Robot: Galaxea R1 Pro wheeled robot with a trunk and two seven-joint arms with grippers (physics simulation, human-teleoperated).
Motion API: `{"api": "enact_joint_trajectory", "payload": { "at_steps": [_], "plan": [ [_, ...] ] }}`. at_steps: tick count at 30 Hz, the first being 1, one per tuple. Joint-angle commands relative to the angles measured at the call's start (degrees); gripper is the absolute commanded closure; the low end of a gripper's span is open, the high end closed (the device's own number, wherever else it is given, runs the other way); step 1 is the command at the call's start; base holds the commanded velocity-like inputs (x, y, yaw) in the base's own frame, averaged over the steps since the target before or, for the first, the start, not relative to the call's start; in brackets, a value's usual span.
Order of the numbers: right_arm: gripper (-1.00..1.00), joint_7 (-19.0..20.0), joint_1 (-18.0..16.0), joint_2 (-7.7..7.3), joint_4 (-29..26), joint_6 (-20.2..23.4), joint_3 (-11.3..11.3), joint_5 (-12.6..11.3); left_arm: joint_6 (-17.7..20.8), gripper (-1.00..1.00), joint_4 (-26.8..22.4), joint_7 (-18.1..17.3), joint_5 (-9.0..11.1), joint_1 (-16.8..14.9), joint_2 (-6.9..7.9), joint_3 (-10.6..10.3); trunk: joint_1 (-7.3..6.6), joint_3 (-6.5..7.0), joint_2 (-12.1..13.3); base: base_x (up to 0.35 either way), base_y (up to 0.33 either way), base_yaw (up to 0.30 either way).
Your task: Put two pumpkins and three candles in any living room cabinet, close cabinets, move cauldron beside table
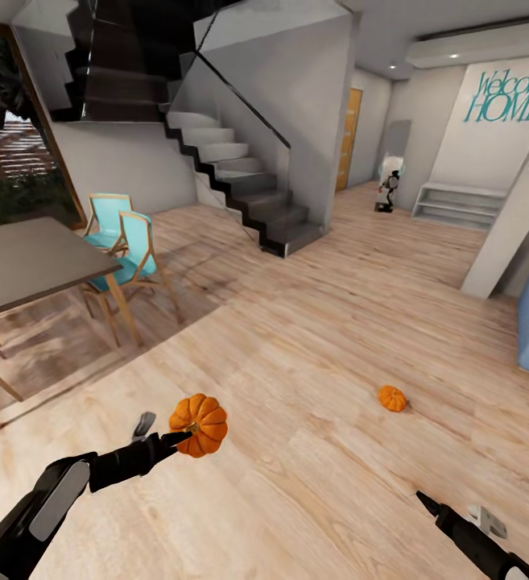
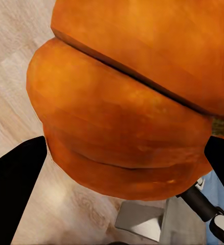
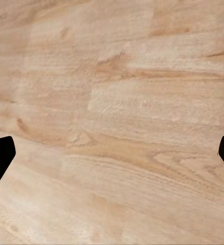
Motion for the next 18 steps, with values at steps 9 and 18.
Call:
{"api": "enact_joint_trajectory", "payload": {
  "at_steps": [9,18],
  "plan": [
    [-1.00,0.15,-0.05,0.00,0.07,0.13,0.00,-0.31,0.47,1.00,-0.05,0.05,0.93,-0.03,0.05,-0.12,0.03,-0.05,-0.02,0.331,0.000,-0.280],
    [-1.00,0.24,-0.05,0.05,0.07,0.12,0.00,-0.15,0.47,1.00,0.02,0.05,1.00,-0.03,0.05,-0.14,0.03,-0.05,-0.02,0.331,0.000,-0.167]
  ]
}}
